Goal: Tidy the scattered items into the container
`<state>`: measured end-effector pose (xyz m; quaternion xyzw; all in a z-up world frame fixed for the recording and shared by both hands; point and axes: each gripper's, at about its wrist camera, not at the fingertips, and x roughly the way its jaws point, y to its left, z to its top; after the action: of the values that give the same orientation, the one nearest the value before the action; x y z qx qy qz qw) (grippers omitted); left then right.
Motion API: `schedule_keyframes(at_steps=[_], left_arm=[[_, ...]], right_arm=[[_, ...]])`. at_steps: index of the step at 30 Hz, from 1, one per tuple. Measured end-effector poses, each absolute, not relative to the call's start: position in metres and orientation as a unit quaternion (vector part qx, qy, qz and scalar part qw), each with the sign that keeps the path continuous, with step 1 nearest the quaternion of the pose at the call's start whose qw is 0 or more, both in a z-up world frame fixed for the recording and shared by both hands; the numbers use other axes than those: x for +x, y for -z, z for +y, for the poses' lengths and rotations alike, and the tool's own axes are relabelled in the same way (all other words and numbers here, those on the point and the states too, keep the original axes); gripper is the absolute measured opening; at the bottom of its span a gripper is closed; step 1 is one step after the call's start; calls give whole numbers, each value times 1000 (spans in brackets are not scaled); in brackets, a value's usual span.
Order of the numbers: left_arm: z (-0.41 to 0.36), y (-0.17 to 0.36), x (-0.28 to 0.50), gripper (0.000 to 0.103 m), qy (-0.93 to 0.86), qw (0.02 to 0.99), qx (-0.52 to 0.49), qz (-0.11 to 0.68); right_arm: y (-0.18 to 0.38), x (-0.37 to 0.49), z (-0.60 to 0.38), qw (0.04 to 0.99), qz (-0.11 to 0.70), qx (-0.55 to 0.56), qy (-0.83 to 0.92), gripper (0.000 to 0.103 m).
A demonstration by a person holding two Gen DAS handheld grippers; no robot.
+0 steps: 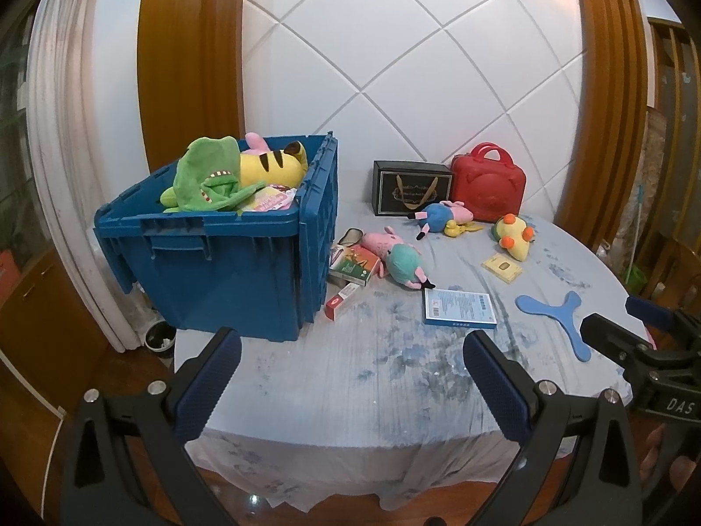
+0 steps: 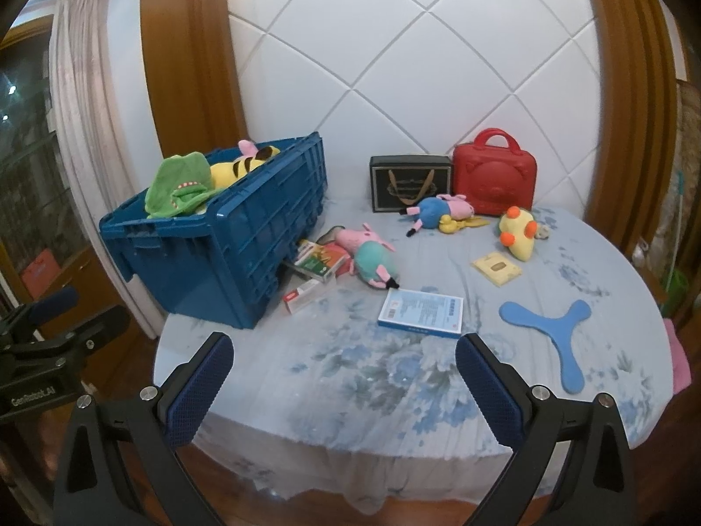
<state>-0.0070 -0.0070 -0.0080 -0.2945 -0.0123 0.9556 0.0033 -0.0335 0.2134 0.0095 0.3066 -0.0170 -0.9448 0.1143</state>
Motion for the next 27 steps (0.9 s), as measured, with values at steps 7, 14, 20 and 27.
schedule_keyframes(at_steps=[7,14,20,27], left_arm=[[-11,9,-12,103,-954,3,-300,-10],[-10,11,-15,103,-953,5,-302,-10],[-9,13,-18,103,-953,7,-303,-12],[-3,16,-23,103,-952,8,-305,-10]], right_arm=[[-8,-34,214,112,-18,305,946,103],[-2,-34,219,110,-20,306,945,103],[1,-35,224,107,-25,306,946,103],[4,-40,229,105,-28,309,945,103]])
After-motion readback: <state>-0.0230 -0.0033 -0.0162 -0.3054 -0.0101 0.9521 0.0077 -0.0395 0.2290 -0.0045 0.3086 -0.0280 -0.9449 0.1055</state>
